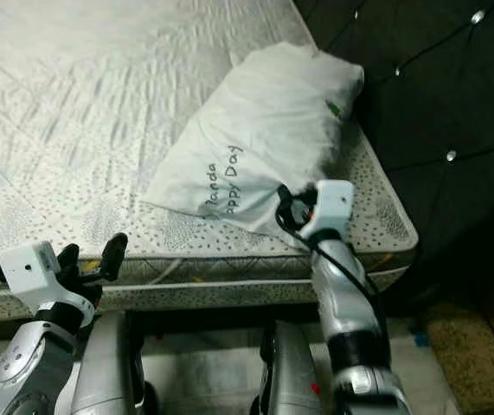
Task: Clean up the room
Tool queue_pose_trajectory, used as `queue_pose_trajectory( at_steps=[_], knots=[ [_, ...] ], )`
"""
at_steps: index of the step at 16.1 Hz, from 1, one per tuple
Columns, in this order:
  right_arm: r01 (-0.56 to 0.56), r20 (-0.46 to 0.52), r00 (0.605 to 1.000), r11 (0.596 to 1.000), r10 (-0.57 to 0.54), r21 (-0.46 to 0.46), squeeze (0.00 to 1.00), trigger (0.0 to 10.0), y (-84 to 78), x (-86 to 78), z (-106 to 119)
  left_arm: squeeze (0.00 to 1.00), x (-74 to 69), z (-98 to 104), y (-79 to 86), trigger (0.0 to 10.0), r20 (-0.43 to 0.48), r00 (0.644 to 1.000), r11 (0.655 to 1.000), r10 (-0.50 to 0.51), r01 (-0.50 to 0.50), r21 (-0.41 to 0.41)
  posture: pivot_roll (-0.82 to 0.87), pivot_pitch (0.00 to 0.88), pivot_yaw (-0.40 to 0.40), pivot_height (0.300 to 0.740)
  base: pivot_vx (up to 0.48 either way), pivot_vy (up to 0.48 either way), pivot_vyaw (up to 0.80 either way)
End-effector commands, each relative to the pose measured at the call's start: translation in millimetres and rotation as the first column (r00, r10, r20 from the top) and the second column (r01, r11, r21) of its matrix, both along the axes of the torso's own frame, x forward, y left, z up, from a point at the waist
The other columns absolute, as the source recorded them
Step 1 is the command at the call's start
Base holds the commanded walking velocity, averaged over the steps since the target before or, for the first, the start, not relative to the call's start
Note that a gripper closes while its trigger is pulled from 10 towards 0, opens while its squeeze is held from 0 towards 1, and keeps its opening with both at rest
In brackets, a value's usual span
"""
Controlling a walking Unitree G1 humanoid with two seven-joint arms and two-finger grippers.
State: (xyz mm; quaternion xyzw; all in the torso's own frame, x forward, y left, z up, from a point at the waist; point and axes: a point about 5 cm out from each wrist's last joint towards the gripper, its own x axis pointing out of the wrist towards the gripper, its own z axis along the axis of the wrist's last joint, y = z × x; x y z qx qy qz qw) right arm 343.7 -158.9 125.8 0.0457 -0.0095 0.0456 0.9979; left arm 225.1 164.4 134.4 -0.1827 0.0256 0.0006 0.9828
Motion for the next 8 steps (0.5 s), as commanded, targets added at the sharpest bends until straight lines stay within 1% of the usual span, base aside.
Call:
queue_pose_trajectory(
  at_steps=[1, 4, 5, 6, 7, 8],
  knots=[
    [-0.019, 0.009, 1.0, 1.0, 0.019, 0.015, 0.0, 0.0, 0.1, -3.9, 5.2, 1.0, 1.8, 2.8, -1.2, 10.0, 0.017, 1.0, 1.0, -0.016, 0.016, -0.002, 0.03, 0.059, -0.079, 0.529, 0.0, 0.0, 0.0],
    [-0.054, 0.038, 0.998, 0.998, 0.053, 0.024, 0.0, 0.0, 5.9, -11.1, 13.4, 1.0, 4.4, 1.8, 0.0, 10.0, 0.011, 1.0, 1.0, -0.01, 0.01, 0.025, 0.02, 0.038, -0.077, 0.529, 0.0, 0.0, 0.0],
    [-0.063, 0.039, 0.997, 0.998, 0.062, 0.012, 0.0, 10.0, 10.1, -12.3, 15.3, 0.0, 7.3, 0.7, -0.4, 10.0, 0.006, 1.0, 0.999, -0.01, 0.01, 0.034, 0.03, 0.023, -0.074, 0.529, 0.0, 0.0, 0.0],
    [-0.073, 0.046, 0.996, 0.997, 0.072, 0.029, 0.0, 10.0, 12.6, -12.8, 16.6, 0.0, 8.6, 1.0, -1.0, 10.0, 0.007, 1.0, 0.999, -0.012, 0.012, 0.034, 0.03, 0.017, -0.072, 0.529, 0.0, 0.0, 0.0],
    [-0.087, 0.057, 0.995, 0.995, 0.085, 0.039, 1.0, 10.0, 16.0, -13.9, 18.8, 0.0, 10.0, 1.9, -1.6, 10.0, 0.012, 1.0, 0.999, -0.017, 0.017, 0.036, 0.03, 0.007, -0.07, 0.529, 0.0, 0.0, 0.0],
    [-0.089, 0.059, 0.995, 0.995, 0.087, 0.041, 1.0, 10.0, 17.1, -14.0, 19.5, 0.0, 10.8, 2.1, -1.6, 10.0, 0.014, 1.0, 0.999, -0.018, 0.018, 0.036, 0.03, 0.004, -0.07, 0.529, 0.0, 0.0, 0.0]
  ],
)
